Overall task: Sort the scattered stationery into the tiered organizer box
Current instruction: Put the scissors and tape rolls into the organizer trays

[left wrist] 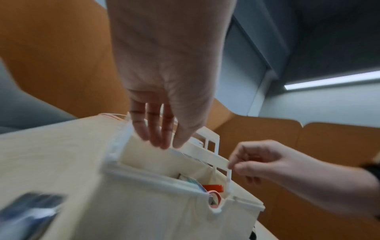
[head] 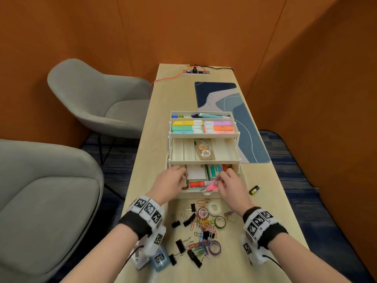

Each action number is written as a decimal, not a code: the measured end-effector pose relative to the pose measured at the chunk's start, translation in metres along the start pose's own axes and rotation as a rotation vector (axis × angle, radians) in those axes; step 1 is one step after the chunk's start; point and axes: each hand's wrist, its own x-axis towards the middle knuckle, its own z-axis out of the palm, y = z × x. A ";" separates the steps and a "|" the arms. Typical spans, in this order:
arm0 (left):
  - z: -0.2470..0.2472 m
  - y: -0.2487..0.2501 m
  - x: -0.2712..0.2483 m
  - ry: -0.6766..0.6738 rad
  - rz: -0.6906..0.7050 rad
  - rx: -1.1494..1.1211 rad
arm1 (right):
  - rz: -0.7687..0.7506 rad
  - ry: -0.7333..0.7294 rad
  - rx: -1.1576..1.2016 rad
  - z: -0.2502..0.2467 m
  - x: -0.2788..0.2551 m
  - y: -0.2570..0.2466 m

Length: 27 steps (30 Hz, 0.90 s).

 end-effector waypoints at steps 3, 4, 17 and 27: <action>0.003 -0.013 -0.048 0.094 -0.044 -0.087 | -0.031 -0.169 0.005 0.016 -0.043 -0.009; 0.008 -0.015 -0.063 0.087 -0.064 -0.106 | 0.001 -0.235 -0.010 0.025 -0.056 -0.006; 0.068 0.022 -0.079 -0.125 0.028 -0.054 | 0.355 -0.451 0.045 0.059 -0.071 0.014; 0.099 0.054 -0.038 -0.194 0.099 0.146 | 0.366 -0.262 0.088 0.044 -0.106 0.023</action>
